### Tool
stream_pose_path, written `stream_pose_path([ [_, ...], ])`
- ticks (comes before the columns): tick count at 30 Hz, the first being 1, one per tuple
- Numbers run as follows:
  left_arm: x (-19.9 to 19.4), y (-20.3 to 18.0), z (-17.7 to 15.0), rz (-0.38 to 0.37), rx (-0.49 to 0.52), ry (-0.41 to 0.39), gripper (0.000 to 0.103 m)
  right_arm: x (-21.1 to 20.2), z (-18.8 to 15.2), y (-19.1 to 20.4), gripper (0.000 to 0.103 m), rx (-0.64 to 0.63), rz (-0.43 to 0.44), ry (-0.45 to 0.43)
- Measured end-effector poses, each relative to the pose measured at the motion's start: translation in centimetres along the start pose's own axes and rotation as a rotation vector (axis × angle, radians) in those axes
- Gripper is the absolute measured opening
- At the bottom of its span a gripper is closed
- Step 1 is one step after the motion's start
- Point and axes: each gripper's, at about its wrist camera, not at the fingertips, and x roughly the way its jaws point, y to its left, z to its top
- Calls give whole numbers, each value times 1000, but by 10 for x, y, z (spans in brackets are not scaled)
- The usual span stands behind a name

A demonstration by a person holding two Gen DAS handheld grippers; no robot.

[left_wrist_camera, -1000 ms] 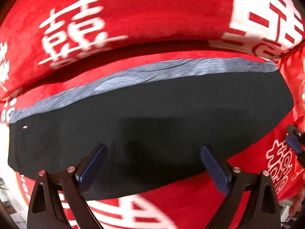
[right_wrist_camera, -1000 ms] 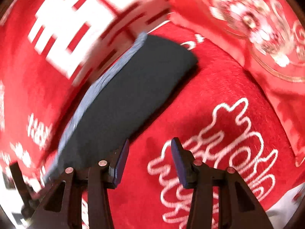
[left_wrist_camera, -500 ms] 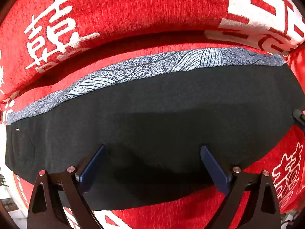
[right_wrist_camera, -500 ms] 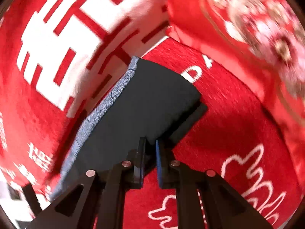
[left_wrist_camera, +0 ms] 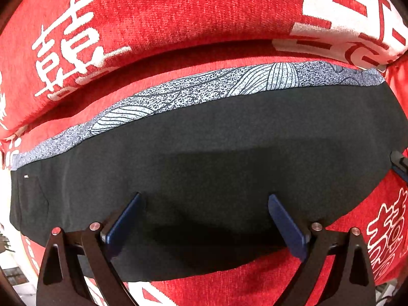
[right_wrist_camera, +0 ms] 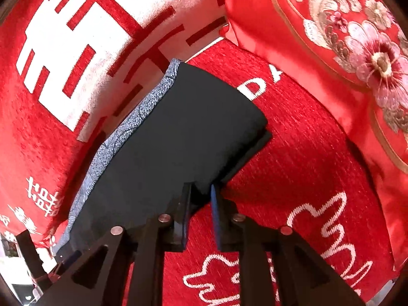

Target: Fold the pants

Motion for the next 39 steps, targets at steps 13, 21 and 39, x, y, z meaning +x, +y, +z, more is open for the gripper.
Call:
stream_pose_path([
  [13,0,1,0,0,2,1,99,0,-1,-2,33,-9,-16,1],
  [21,0,2,2,0,5,1,99,-2,-3,-2,35,-12,-11,0],
  [39,-1,-17,18,-55,-48,18,99,0,-15,-34,41,129,263,8],
])
